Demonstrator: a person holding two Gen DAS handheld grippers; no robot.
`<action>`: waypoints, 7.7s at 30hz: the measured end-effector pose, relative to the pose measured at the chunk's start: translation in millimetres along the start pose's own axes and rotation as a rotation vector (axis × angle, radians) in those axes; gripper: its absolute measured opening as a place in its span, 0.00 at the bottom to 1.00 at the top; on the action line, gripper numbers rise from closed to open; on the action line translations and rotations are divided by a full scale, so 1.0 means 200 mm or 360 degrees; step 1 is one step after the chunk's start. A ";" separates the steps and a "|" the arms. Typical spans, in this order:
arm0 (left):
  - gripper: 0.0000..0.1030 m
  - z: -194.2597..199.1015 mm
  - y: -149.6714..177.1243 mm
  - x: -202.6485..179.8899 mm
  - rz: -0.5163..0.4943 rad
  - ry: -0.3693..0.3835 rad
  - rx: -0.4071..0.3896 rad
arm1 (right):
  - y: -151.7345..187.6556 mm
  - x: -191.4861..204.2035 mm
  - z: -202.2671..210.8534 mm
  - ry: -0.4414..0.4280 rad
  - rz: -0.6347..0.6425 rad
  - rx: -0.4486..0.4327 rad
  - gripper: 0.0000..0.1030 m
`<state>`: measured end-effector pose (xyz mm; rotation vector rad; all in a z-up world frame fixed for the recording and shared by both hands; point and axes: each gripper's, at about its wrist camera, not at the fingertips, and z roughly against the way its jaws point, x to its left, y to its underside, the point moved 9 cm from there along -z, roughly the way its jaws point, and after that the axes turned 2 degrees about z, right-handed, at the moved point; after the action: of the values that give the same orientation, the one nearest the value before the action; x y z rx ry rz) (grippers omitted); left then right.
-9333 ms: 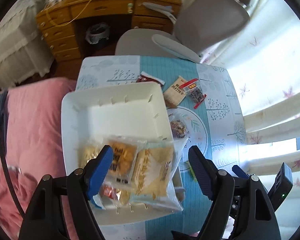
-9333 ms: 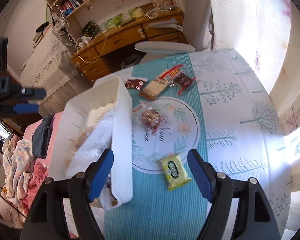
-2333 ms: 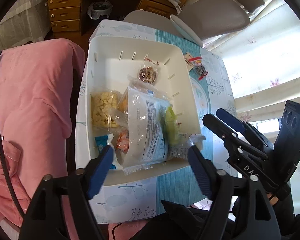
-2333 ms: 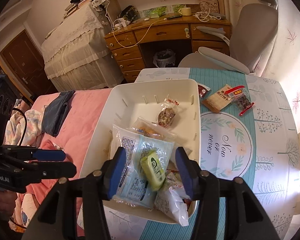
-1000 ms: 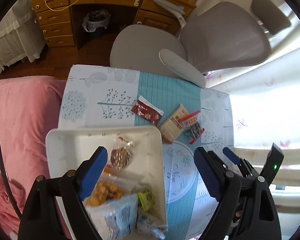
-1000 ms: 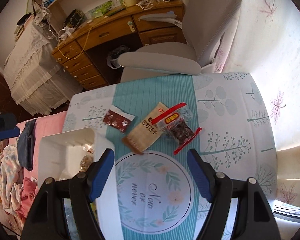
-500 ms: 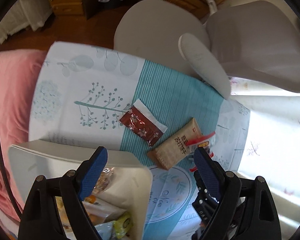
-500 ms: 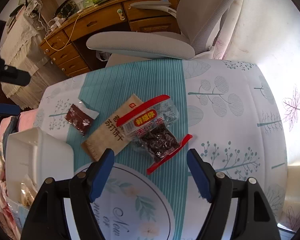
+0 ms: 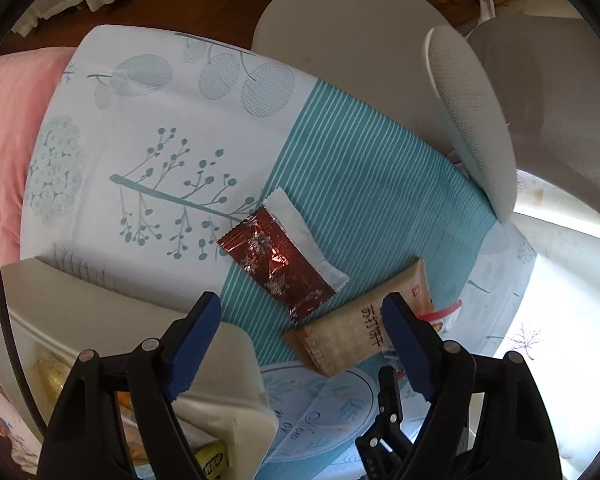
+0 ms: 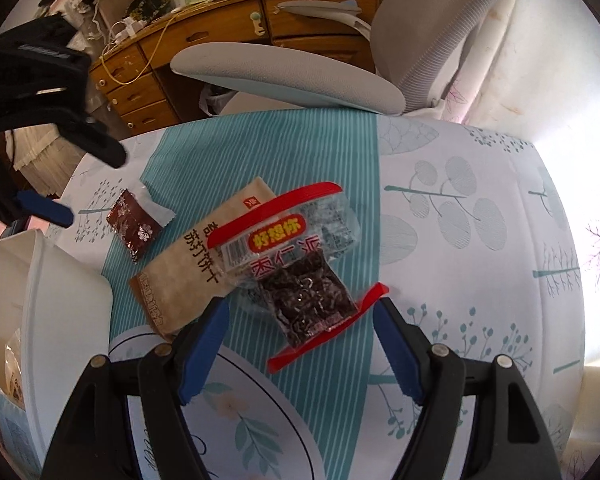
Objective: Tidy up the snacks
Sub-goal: 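Move the left tool to the red sachet while the right tool reaches the jerky bag, then close the left tool on the red sachet while the right tool grasps the jerky bag, then lift the red sachet with the left tool while the right tool lifts the jerky bag, then carry the red sachet and jerky bag over the tray and open both tools, then move the right tool to the beige biscuit packet on the table, then close the right tool on the beige biscuit packet and lift it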
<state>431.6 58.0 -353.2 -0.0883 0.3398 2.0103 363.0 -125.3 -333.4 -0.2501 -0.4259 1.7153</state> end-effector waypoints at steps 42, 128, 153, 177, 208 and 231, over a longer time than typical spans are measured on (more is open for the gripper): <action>0.48 -0.31 -0.17 0.05 0.0235 -0.0104 0.0120 | 0.03 -0.01 0.02 -0.0077 -0.0014 0.0005 0.50; 0.12 1.05 0.99 0.45 -0.0215 0.0334 -0.0231 | 0.34 0.68 1.05 -0.0327 0.0070 -0.0221 0.49; 0.47 0.87 1.25 0.88 -0.0582 0.0194 -0.0391 | 0.66 1.02 1.01 -0.0357 0.0024 -0.0029 0.52; 0.74 0.73 1.48 0.81 -0.0389 0.0215 -0.0393 | 0.57 0.48 1.04 -0.0324 -0.0199 -0.0044 0.63; 0.74 0.45 1.47 0.86 0.0086 -0.0239 -0.0571 | -0.09 0.09 0.03 -0.0280 -0.0945 0.0502 0.63; 0.74 0.45 1.44 1.03 0.0332 -0.0339 -0.0610 | -0.17 0.05 -0.24 0.0148 -0.0941 0.0650 0.63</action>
<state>91.1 142.3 -252.8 -0.0797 -0.1818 2.2458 411.1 -103.1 -361.8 0.0912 -0.0574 1.1662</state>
